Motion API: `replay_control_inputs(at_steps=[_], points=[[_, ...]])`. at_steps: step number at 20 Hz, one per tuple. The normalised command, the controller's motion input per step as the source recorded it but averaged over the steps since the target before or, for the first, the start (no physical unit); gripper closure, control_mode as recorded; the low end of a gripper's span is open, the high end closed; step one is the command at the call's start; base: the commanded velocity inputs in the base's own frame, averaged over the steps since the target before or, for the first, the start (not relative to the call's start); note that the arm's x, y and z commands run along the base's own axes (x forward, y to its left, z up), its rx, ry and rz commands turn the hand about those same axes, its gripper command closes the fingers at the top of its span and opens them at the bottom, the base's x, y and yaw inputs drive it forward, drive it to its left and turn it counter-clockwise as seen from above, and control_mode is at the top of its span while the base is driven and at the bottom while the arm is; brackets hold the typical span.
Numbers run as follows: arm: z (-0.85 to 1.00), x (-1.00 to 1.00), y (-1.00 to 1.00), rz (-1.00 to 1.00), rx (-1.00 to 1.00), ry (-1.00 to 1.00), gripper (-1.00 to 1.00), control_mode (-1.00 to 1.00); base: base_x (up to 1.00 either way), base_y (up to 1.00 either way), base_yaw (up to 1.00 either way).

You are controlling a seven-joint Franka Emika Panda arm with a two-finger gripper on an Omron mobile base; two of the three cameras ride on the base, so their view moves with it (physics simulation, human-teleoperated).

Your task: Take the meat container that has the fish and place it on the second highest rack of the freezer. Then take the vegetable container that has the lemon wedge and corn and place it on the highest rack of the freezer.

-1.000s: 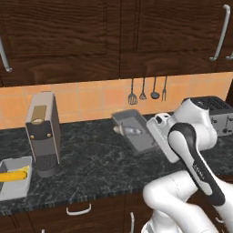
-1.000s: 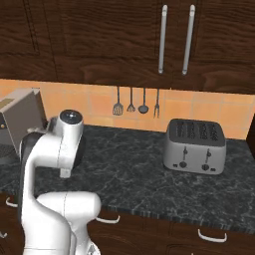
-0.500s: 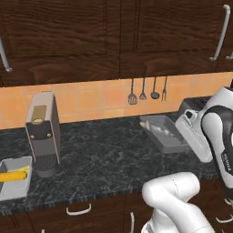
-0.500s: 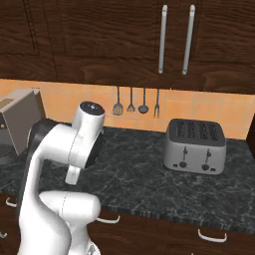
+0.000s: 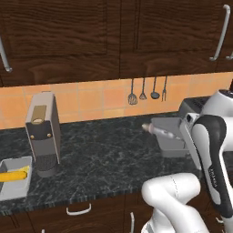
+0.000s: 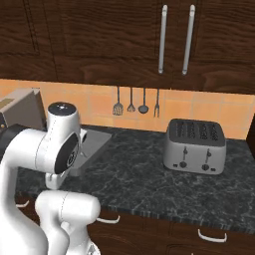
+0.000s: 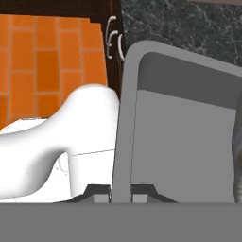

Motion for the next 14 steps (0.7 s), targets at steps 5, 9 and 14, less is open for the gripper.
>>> replay_control_inputs(at_steps=[5,9,14], points=[[0.01,0.0,0.0,0.01,0.0,-0.1,1.0,-1.0,0.0,0.0,0.0],[0.03,-0.12,0.04,0.01,-0.07,0.0,1.0,-1.0,0.0,0.0,0.0],[0.0,-0.11,0.0,0.0,0.0,0.0,1.0,-1.0,0.0,0.0,0.0]])
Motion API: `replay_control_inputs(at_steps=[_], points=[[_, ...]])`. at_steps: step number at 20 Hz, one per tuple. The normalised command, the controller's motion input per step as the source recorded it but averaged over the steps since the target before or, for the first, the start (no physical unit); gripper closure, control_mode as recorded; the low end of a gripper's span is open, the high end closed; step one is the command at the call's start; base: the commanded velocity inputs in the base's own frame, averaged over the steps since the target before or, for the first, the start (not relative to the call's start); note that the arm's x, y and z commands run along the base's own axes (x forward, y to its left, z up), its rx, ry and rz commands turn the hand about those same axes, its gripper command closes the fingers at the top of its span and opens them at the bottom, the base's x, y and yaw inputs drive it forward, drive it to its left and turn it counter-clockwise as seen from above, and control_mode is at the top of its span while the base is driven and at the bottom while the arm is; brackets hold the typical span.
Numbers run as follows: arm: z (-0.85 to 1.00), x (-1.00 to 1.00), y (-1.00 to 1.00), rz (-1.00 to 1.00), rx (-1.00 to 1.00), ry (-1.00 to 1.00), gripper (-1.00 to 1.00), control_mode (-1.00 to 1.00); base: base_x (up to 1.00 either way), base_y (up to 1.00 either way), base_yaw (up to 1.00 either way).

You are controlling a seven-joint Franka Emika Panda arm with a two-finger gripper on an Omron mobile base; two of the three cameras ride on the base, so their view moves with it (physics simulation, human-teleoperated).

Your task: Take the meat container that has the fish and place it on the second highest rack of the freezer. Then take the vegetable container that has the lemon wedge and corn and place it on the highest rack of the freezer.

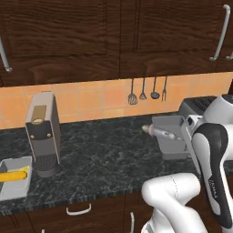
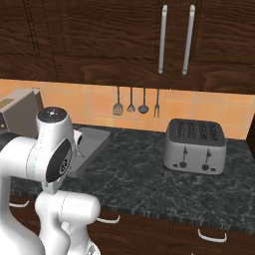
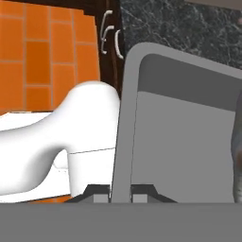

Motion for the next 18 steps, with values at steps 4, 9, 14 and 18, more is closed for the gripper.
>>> replay_control_inputs(at_steps=[4,9,14,18], points=[[0.0,-0.14,0.0,0.0,0.0,0.0,1.0,1.0,-0.08,0.0,0.0],[0.0,0.0,0.0,0.0,0.0,0.0,1.0,1.0,-0.47,0.0,-0.26],[0.0,0.0,0.0,0.0,0.0,0.0,1.0,1.0,-0.5,0.0,-0.57],[0.0,0.0,0.0,0.0,0.0,0.0,1.0,1.0,-0.48,0.0,-0.71]])
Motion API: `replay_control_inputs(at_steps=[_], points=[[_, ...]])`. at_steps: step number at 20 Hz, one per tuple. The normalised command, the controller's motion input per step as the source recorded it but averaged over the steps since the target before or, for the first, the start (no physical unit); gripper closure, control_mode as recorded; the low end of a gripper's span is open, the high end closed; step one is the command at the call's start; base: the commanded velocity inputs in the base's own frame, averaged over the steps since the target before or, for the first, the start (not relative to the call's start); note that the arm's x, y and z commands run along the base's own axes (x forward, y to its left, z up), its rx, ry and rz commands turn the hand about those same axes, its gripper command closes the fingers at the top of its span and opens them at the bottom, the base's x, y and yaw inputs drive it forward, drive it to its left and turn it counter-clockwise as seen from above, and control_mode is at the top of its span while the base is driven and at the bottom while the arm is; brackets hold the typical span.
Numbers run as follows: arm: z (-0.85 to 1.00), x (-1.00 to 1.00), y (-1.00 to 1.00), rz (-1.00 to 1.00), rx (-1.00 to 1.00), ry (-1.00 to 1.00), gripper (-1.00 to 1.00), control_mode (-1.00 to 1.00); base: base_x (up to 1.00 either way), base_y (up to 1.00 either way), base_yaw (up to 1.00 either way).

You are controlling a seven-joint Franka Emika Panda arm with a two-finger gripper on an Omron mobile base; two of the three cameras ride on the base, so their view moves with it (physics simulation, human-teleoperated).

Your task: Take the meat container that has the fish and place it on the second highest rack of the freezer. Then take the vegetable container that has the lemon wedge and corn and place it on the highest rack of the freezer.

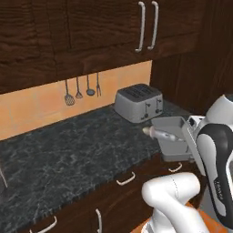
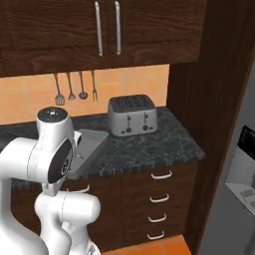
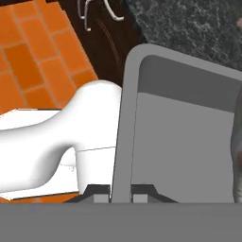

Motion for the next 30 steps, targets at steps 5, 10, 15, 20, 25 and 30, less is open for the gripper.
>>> replay_control_inputs(at_steps=[5,10,15,20,25,30], points=[[0.0,0.0,0.0,0.0,0.0,0.0,1.0,1.0,-0.34,0.0,-0.71],[0.0,0.0,0.0,0.0,0.0,0.0,1.0,1.0,-0.15,-0.1,-0.7],[0.0,0.0,0.0,0.0,0.0,0.0,1.0,1.0,-0.34,-0.52,-0.49],[0.0,0.0,0.0,0.0,0.0,0.0,1.0,1.0,-0.25,-0.69,-0.48],[0.0,0.0,0.0,0.0,0.0,0.0,1.0,1.0,0.0,-0.42,-0.52],[0.0,0.0,0.0,0.0,0.0,0.0,1.0,1.0,0.27,-0.18,-0.36]])
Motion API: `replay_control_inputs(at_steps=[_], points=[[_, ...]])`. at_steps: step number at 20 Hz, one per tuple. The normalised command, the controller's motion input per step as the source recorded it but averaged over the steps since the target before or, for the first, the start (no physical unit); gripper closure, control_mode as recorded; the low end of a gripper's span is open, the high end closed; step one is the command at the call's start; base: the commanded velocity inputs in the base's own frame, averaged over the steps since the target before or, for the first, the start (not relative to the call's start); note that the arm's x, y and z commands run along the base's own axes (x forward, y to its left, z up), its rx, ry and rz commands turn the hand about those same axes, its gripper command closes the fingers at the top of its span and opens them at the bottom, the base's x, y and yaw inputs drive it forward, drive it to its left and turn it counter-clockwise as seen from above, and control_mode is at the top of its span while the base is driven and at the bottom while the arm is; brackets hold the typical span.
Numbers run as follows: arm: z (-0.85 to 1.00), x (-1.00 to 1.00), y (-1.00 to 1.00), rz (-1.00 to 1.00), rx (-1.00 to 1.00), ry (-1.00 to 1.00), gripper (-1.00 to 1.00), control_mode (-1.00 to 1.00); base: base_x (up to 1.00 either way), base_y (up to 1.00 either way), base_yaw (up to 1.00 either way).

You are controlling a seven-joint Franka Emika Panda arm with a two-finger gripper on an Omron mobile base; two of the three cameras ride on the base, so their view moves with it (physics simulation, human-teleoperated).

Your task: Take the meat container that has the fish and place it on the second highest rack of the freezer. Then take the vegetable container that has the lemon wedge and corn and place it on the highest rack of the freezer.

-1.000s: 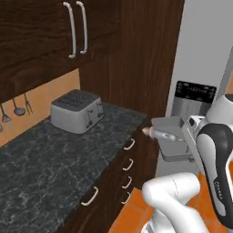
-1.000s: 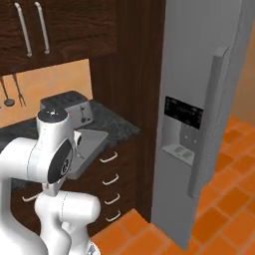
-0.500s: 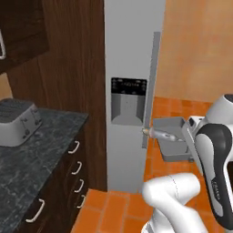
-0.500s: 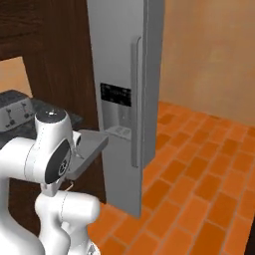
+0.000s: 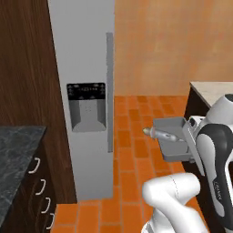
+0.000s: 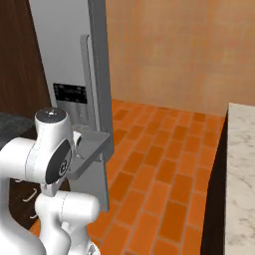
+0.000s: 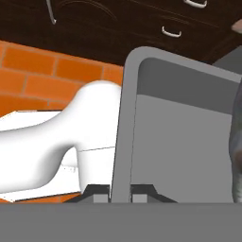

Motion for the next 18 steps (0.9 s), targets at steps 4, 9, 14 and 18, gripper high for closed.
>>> replay_control_inputs(at_steps=[4,9,14,18], points=[[0.0,0.0,0.0,0.0,0.0,0.0,1.0,1.0,0.55,-0.22,-0.3],[0.0,0.0,0.0,0.0,0.0,0.0,1.0,1.0,0.62,-0.41,-0.29],[0.0,0.0,0.0,0.0,0.0,0.0,1.0,1.0,0.61,-0.51,-0.22],[0.0,0.0,0.0,0.0,0.0,0.0,1.0,1.0,0.55,-0.71,-0.12]])
